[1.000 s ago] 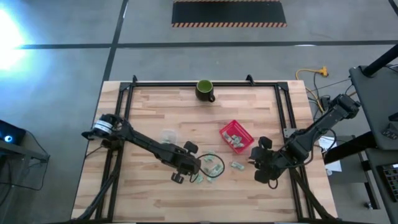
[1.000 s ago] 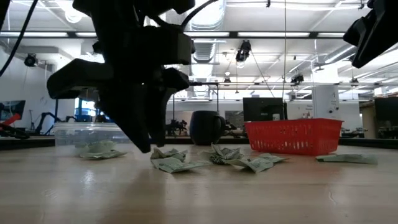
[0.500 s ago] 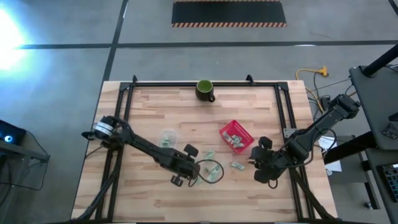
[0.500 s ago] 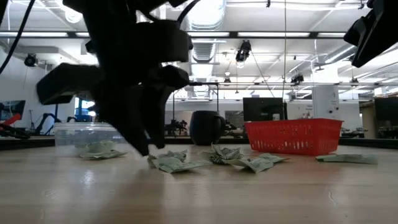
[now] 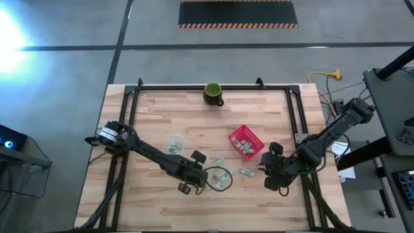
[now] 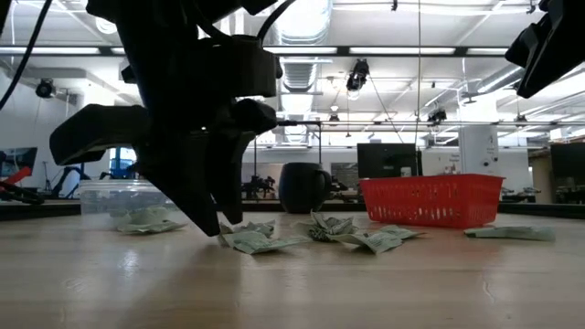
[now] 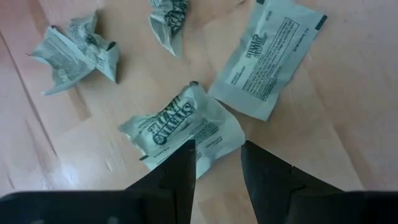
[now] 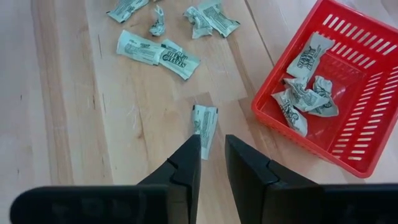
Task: Pick and place items into bin
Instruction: Put the stevia packet into the transparent bin
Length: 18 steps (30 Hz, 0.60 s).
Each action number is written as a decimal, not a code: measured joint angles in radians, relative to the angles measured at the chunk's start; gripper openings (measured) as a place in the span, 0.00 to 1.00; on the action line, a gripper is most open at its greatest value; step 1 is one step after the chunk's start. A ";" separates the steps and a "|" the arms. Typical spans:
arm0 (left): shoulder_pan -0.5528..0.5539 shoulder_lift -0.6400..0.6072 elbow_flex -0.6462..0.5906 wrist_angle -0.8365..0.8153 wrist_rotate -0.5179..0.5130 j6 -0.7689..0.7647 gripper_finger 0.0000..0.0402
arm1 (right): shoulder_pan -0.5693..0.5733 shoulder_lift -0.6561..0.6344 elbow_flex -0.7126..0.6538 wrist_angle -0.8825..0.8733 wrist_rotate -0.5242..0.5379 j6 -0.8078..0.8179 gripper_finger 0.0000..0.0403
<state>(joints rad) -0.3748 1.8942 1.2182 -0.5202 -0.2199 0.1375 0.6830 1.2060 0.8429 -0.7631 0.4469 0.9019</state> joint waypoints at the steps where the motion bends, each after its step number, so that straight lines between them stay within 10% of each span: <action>1: 0.000 0.001 0.000 -0.001 0.001 0.000 0.28 | 0.000 0.000 0.000 0.000 0.000 0.000 0.16; 18: 0.001 0.002 -0.031 0.076 0.004 -0.031 0.23 | 0.000 0.000 0.000 0.007 0.000 -0.004 0.16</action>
<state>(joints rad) -0.3740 1.8957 1.1870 -0.4446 -0.2157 0.1062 0.6830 1.2060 0.8429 -0.7562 0.4465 0.8982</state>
